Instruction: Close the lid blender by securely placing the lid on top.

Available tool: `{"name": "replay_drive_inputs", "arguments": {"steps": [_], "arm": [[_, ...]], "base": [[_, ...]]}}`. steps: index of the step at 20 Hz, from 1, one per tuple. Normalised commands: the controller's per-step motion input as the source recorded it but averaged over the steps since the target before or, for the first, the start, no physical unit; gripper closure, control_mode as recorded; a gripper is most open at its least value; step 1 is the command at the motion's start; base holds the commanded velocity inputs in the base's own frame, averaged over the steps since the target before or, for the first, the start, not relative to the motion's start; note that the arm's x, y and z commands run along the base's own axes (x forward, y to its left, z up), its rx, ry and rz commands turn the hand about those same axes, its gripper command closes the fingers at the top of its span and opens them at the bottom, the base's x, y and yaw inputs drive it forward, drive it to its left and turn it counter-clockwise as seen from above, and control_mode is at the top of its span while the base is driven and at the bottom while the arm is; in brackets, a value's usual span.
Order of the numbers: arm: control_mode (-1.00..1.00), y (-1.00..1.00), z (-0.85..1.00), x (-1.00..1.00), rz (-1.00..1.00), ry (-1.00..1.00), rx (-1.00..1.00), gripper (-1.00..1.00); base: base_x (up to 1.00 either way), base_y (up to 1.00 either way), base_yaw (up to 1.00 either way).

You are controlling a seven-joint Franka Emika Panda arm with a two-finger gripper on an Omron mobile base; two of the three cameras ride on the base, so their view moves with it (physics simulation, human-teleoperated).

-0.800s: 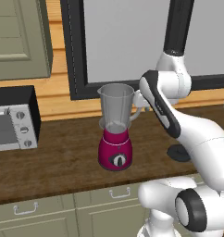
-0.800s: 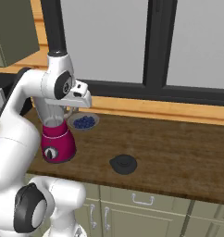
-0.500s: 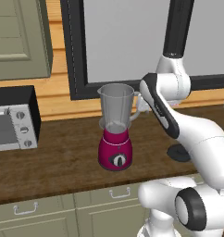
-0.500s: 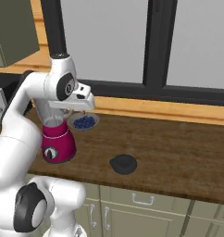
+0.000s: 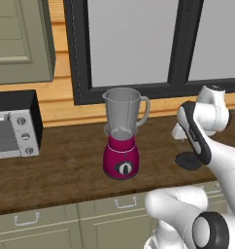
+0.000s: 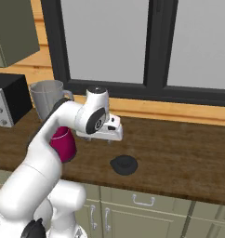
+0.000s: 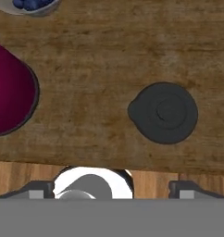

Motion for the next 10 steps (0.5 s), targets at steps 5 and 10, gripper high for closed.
{"name": "replay_drive_inputs", "arguments": {"steps": [5, 10], "arm": [[-1.00, -0.95, -0.86, 0.23, -0.01, 0.08, 0.01, -1.00], [-1.00, -0.19, -0.35, 0.62, 0.00, 0.02, 0.01, -1.00]], "base": [[0.00, 0.00, 0.00], [0.00, 0.00, 0.00]]}}
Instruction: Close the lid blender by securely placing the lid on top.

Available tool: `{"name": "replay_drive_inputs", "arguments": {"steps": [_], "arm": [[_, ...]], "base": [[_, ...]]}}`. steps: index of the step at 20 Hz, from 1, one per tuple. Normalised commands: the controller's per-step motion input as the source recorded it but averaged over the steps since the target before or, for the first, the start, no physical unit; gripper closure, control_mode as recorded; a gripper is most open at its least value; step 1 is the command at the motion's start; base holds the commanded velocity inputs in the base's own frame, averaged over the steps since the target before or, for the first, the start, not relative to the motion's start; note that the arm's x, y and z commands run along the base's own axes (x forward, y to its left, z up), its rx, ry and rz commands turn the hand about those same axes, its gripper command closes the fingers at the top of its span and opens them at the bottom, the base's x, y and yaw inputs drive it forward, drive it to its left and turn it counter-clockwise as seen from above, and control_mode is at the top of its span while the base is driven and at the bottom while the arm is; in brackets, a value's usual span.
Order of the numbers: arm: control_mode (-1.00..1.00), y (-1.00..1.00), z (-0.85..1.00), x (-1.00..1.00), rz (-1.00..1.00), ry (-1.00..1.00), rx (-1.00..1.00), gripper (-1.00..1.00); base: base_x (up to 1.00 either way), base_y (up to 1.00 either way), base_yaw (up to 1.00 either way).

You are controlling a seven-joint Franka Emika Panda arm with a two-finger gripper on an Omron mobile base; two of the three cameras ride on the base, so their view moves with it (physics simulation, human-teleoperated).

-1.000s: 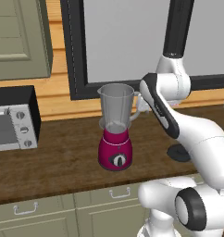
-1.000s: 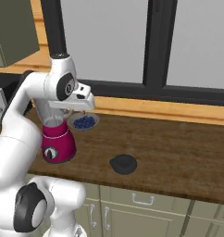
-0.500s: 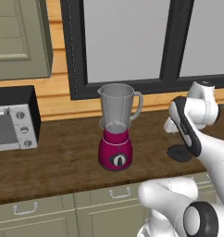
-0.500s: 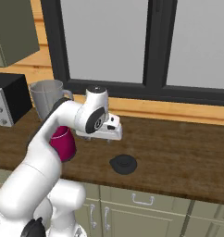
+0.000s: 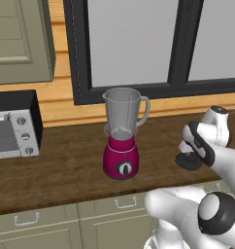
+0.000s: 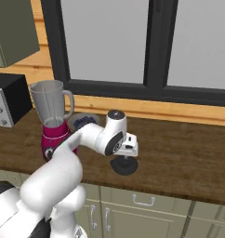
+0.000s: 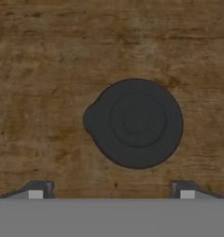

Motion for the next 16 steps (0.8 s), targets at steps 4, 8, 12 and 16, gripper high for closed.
{"name": "replay_drive_inputs", "arguments": {"steps": [4, 8, 12, 16], "arm": [[-1.00, -0.03, -0.52, 0.33, -0.01, 0.06, 0.00, -1.00], [-1.00, -0.19, -0.58, 0.19, -0.02, 0.04, 0.00, -1.00], [-1.00, -0.15, -0.44, 0.16, -0.05, 0.02, 0.01, -1.00], [-1.00, -0.01, -0.22, 0.29, -0.08, 0.00, 0.00, -1.00]], "base": [[0.00, 0.00, 0.00], [0.00, 0.00, 0.00], [0.00, 0.00, 0.00], [0.00, 0.00, 0.00]]}}
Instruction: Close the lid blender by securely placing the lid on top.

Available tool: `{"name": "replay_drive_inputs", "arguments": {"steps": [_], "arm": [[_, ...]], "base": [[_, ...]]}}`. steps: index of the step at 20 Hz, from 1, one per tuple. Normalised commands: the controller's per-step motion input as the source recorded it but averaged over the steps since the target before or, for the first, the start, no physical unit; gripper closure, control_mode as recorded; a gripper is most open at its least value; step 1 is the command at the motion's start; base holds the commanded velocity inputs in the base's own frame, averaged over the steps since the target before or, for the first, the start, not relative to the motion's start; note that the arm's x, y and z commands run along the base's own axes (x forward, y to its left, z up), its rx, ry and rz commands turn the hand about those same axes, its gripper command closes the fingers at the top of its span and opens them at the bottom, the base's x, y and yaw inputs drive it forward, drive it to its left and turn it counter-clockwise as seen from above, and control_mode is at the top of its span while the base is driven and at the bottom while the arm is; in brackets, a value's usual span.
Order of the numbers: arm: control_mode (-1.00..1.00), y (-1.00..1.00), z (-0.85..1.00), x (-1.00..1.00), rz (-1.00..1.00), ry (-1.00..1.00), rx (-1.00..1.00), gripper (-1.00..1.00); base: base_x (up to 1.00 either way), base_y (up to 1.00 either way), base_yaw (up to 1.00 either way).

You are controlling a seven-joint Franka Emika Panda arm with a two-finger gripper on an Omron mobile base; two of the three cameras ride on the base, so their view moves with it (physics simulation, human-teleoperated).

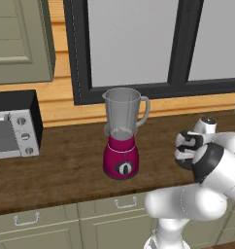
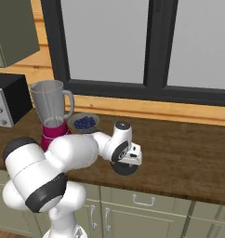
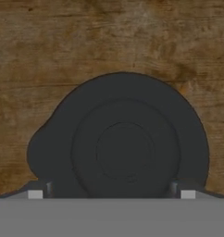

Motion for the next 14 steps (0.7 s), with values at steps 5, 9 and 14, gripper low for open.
{"name": "replay_drive_inputs", "arguments": {"steps": [5, 9, 14], "arm": [[-1.00, -0.01, -0.09, 0.25, -0.07, 0.00, 0.00, -1.00], [-1.00, -0.13, -0.08, 0.17, -0.02, 0.00, 0.00, -1.00], [-1.00, -0.04, -0.25, 0.14, 0.00, 0.00, 0.00, 1.00]], "base": [[0.00, 0.00, 0.00], [0.00, 0.00, 0.00], [0.00, 0.00, 0.00]]}}
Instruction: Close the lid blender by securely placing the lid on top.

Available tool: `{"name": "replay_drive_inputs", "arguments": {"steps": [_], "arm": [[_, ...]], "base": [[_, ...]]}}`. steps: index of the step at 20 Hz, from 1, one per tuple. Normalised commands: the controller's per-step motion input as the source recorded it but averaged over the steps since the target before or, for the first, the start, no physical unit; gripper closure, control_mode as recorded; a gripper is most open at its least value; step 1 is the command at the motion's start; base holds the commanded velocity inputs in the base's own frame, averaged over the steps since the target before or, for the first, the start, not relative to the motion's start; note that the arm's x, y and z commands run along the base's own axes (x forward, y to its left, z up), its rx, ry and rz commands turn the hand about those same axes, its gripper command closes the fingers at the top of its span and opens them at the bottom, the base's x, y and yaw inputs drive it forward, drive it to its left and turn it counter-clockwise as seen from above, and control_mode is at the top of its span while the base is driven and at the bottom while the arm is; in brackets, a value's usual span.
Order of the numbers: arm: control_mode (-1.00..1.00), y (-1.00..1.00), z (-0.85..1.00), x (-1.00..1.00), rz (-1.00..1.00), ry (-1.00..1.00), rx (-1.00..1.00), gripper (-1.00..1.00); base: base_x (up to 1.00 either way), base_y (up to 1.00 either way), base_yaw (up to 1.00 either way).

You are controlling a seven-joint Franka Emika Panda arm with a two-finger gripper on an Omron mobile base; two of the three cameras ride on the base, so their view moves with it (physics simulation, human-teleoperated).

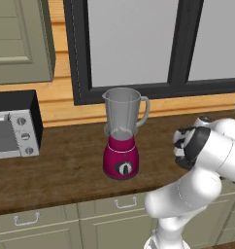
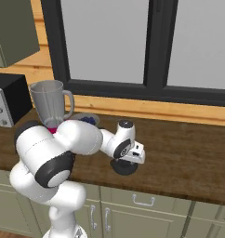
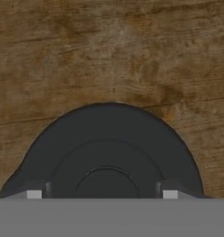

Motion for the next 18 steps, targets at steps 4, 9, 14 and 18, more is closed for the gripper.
{"name": "replay_drive_inputs", "arguments": {"steps": [4, 9, 14, 18], "arm": [[-1.00, 0.00, -0.34, 0.02, -0.01, 0.00, 0.00, 1.00], [-1.00, 0.07, -0.23, 0.00, -0.04, 0.00, 0.00, 1.00], [-1.00, 0.15, -0.03, 0.00, -0.03, 0.00, 0.00, 1.00], [-1.00, 0.27, 0.02, -0.14, -0.02, 0.00, 0.00, 1.00]], "base": [[0.00, 0.00, 0.00], [0.00, 0.00, 0.00], [0.00, 0.00, 0.00], [0.00, 0.00, 0.00]]}}
